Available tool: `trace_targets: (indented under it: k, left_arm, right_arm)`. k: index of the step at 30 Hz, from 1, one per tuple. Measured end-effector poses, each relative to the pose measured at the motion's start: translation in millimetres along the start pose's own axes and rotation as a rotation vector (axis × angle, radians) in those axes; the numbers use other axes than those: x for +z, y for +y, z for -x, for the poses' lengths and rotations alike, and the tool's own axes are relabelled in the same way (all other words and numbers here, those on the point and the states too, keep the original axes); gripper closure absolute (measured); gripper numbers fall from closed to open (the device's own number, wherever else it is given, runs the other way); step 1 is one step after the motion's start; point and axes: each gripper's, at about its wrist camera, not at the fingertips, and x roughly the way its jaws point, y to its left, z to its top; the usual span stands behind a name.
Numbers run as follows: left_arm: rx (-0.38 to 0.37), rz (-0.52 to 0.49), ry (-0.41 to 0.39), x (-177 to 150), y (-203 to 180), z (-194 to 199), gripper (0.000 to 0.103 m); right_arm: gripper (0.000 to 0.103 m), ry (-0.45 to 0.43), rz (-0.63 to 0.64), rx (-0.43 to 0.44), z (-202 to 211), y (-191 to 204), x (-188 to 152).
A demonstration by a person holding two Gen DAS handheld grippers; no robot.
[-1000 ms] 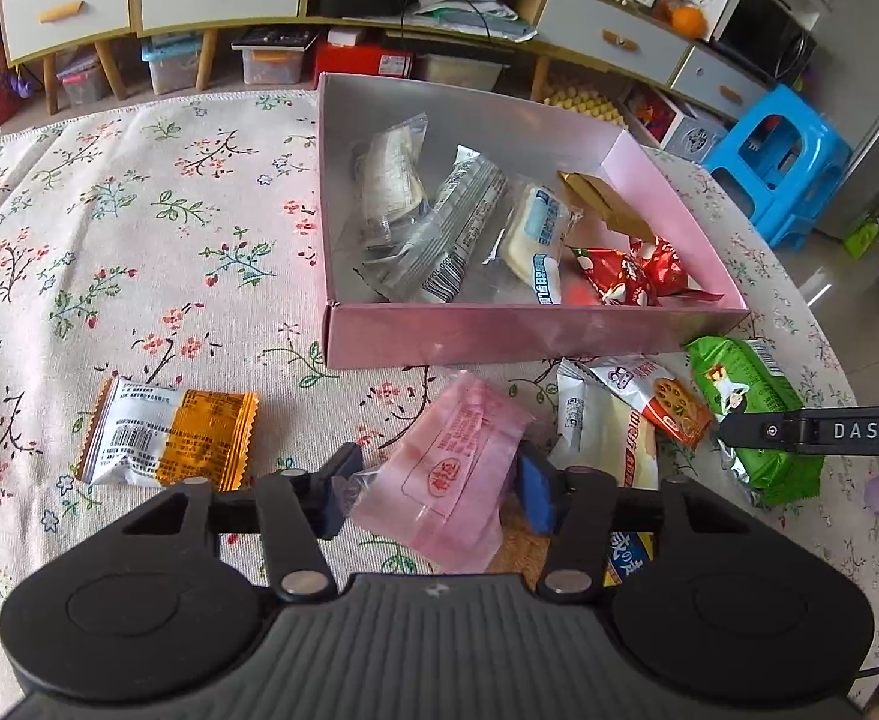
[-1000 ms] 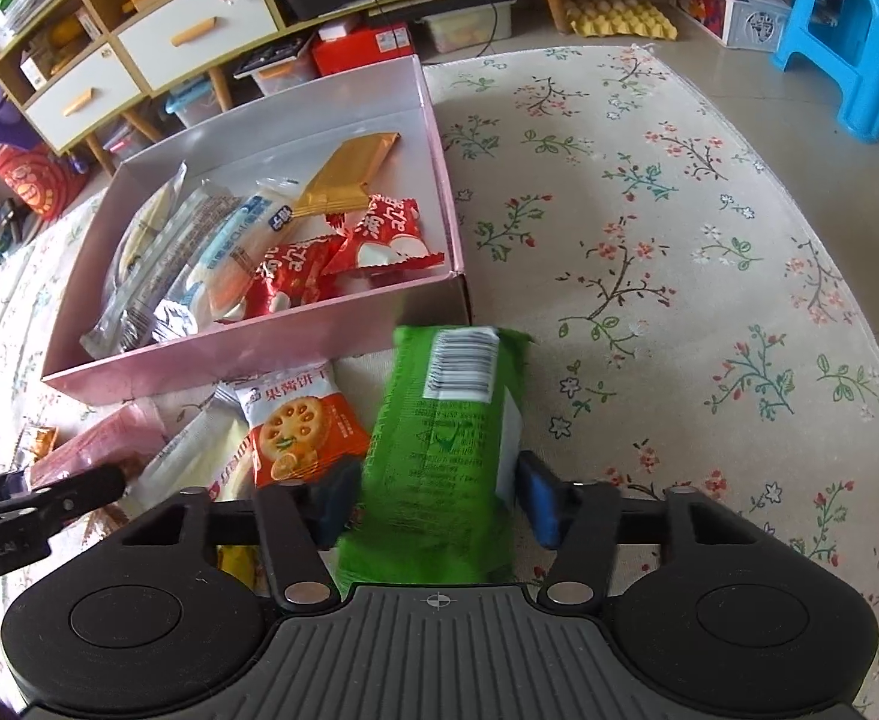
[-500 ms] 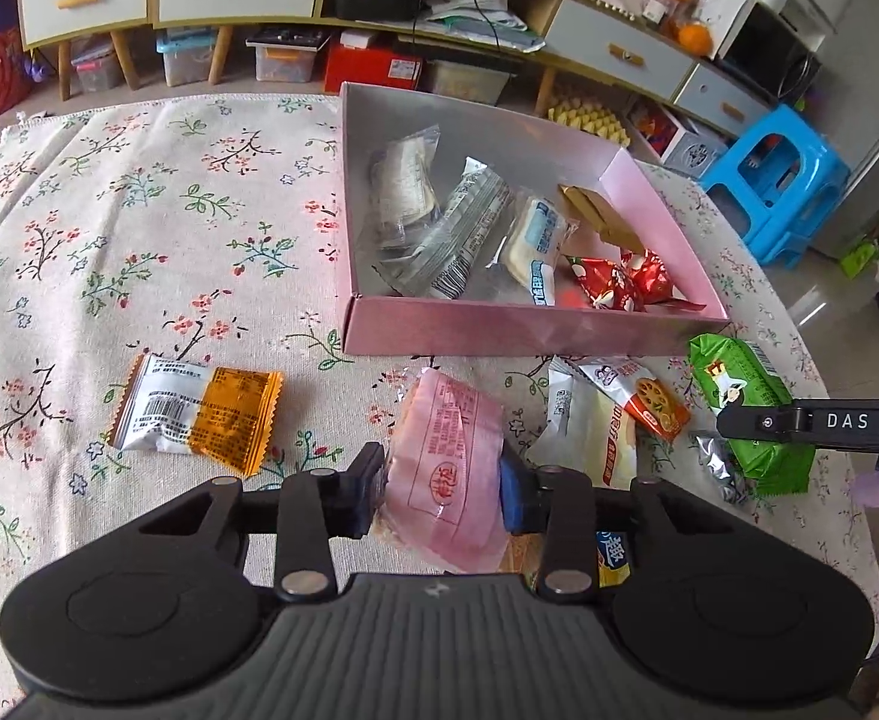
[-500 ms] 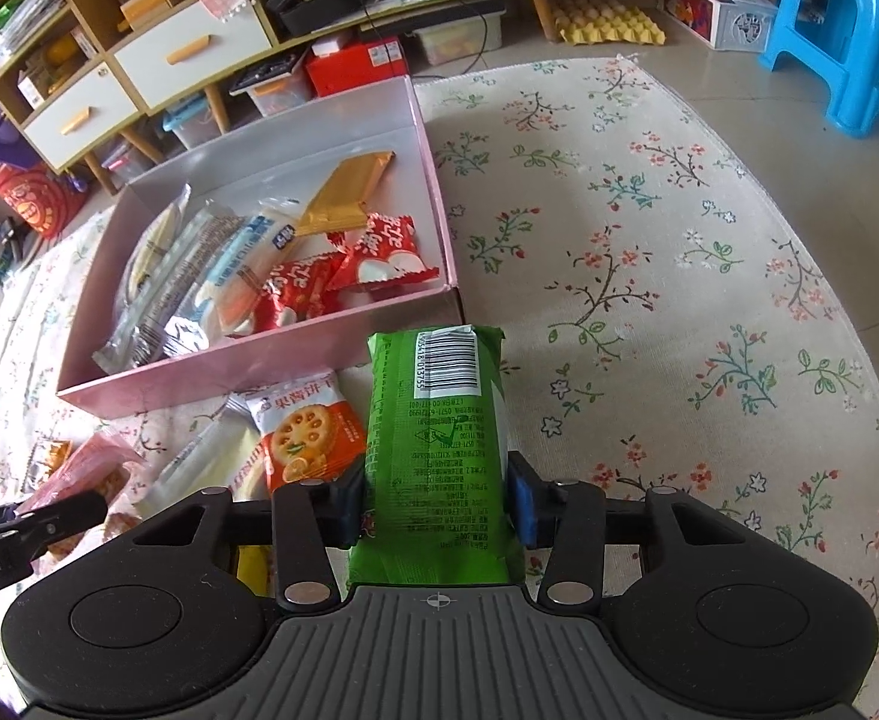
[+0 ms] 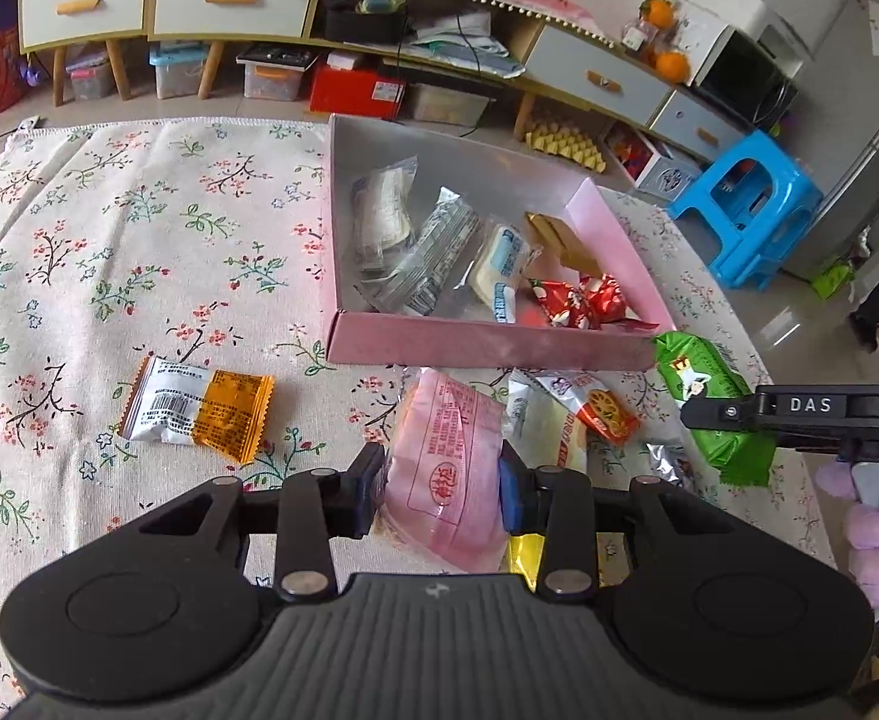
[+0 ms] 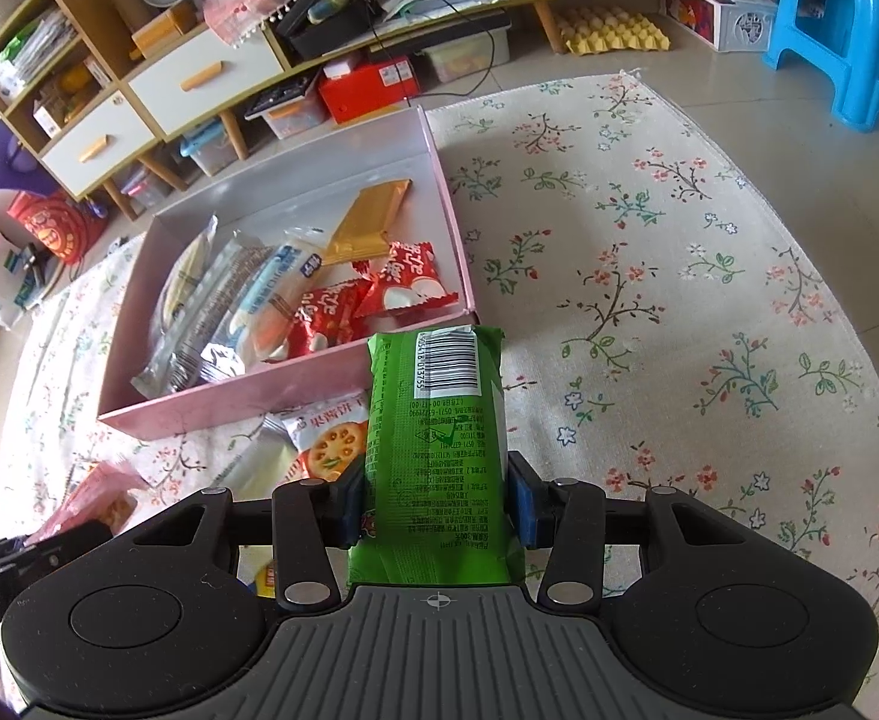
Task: Organize snacks
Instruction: 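Carry the pink and green packets into the pink box and open both grippers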
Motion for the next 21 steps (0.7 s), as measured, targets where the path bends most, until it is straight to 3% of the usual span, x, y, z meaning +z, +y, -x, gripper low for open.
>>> trace_targets:
  k: [12, 21]
  left_arm:
    - [-0.048, 0.028, -0.097, 10, -1, 12, 0.068]
    - [-0.045, 0.095, -0.154, 23, -2, -6, 0.068]
  right_arm:
    - [0.059, -0.026, -0.047, 0.077, 12, -4, 11]
    - [0.059, -0.040, -0.084, 0.141, 9, 3, 21]
